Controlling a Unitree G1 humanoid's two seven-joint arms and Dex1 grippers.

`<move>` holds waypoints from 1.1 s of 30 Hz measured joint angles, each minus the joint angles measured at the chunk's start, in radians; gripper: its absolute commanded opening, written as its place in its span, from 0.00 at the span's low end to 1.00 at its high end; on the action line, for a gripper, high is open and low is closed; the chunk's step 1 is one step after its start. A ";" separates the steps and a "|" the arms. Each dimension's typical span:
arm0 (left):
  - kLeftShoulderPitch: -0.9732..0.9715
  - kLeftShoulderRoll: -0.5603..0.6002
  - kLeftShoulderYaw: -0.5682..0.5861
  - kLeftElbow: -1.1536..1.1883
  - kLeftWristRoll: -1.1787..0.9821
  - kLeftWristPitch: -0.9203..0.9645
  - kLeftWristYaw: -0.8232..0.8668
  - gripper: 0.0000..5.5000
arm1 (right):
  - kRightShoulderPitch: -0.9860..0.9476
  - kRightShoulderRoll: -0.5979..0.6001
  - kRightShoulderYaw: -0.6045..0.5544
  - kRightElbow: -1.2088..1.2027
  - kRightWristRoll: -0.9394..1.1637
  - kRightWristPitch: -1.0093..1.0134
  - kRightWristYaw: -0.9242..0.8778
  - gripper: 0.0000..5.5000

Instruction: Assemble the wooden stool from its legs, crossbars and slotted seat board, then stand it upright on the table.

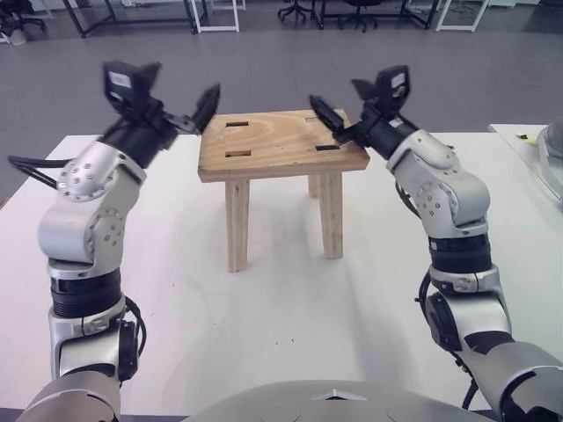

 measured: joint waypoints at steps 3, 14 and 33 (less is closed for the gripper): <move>0.234 -0.024 0.054 0.050 0.103 -0.061 0.052 0.98 | 0.195 -0.029 -0.039 0.018 -0.196 -0.182 -0.138 0.96; 0.387 -0.105 0.043 0.214 0.245 -0.144 0.118 0.98 | 0.356 0.030 -0.082 0.192 -0.308 -0.356 -0.216 0.96; 0.488 -0.251 -0.020 0.152 0.329 -0.186 0.199 0.98 | 0.207 -0.053 -0.096 0.404 -0.361 -0.370 -0.110 0.96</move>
